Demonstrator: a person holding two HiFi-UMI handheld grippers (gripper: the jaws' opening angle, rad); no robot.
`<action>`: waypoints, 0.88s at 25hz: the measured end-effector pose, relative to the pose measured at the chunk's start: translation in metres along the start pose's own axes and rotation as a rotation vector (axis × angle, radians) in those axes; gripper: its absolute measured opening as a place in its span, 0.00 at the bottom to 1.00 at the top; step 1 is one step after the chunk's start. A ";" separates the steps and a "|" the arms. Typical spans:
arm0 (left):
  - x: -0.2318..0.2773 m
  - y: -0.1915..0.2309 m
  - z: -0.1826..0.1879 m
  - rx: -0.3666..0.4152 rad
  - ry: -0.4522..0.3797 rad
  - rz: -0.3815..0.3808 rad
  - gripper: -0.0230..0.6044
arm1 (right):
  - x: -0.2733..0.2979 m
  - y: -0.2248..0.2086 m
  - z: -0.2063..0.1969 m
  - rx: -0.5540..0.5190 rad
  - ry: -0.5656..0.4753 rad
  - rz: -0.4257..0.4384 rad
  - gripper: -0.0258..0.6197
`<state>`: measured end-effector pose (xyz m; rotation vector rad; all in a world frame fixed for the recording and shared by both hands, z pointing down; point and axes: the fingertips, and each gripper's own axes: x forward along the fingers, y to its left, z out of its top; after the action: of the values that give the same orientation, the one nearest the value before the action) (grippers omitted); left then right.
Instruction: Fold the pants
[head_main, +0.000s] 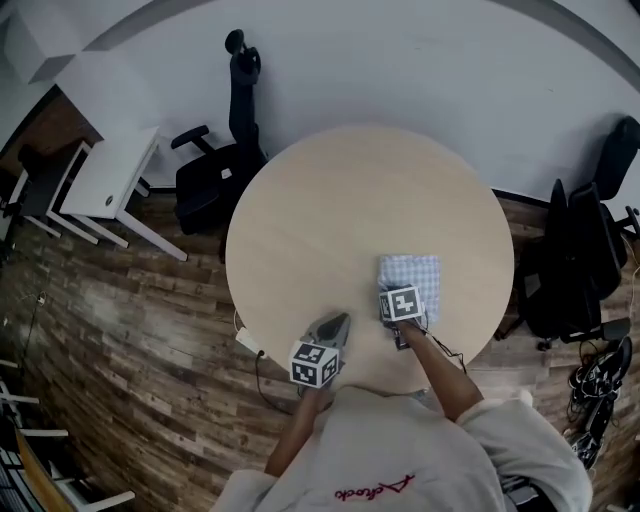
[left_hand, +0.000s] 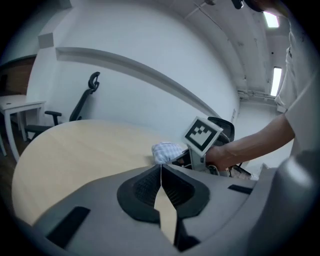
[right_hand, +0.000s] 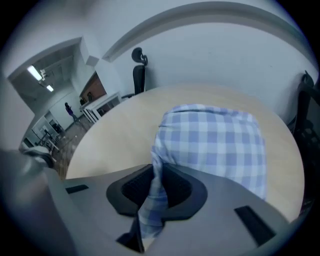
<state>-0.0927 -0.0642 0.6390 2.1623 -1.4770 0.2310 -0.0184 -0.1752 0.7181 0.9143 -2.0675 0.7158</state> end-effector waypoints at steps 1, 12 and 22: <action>-0.010 0.012 -0.002 -0.008 0.001 0.022 0.09 | 0.011 0.002 -0.003 -0.021 0.024 -0.036 0.16; -0.025 0.032 -0.010 -0.007 0.010 -0.016 0.09 | 0.023 0.040 -0.003 -0.041 0.016 0.028 0.33; 0.017 -0.013 0.000 0.069 0.043 -0.142 0.09 | -0.042 0.037 0.031 -0.169 -0.274 0.102 0.35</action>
<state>-0.0744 -0.0741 0.6419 2.2911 -1.3029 0.2800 -0.0403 -0.1603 0.6601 0.8533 -2.3894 0.4788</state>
